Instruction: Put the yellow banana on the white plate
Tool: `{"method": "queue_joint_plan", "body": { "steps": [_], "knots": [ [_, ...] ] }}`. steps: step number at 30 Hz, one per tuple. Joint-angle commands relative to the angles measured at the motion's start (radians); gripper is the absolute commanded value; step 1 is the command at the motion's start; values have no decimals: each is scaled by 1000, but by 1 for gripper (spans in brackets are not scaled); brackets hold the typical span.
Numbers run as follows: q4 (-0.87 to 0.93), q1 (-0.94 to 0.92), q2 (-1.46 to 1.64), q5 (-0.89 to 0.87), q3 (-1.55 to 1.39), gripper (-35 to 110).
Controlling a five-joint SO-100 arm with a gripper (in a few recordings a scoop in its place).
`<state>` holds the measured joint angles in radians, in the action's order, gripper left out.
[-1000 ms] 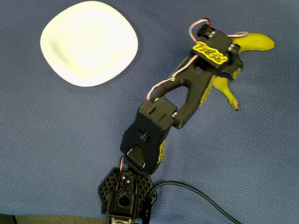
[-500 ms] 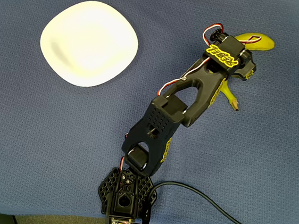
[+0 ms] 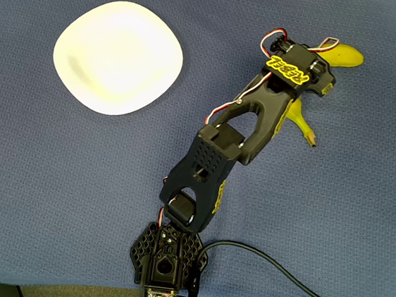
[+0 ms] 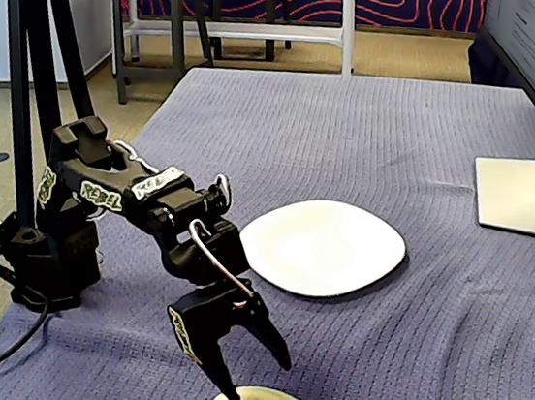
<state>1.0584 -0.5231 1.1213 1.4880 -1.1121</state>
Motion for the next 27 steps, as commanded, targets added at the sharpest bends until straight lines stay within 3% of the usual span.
{"method": "queue_joint_plan", "body": {
  "steps": [1, 12, 18, 22, 27],
  "knots": [
    [46, 29, 43, 310, -20, 25],
    [5, 89, 130, -571, -91, 26],
    [67, 84, 199, -940, -61, 30],
    [34, 57, 229, -1302, -46, 30],
    [-15, 35, 239, -1450, -69, 33]
  ]
}}
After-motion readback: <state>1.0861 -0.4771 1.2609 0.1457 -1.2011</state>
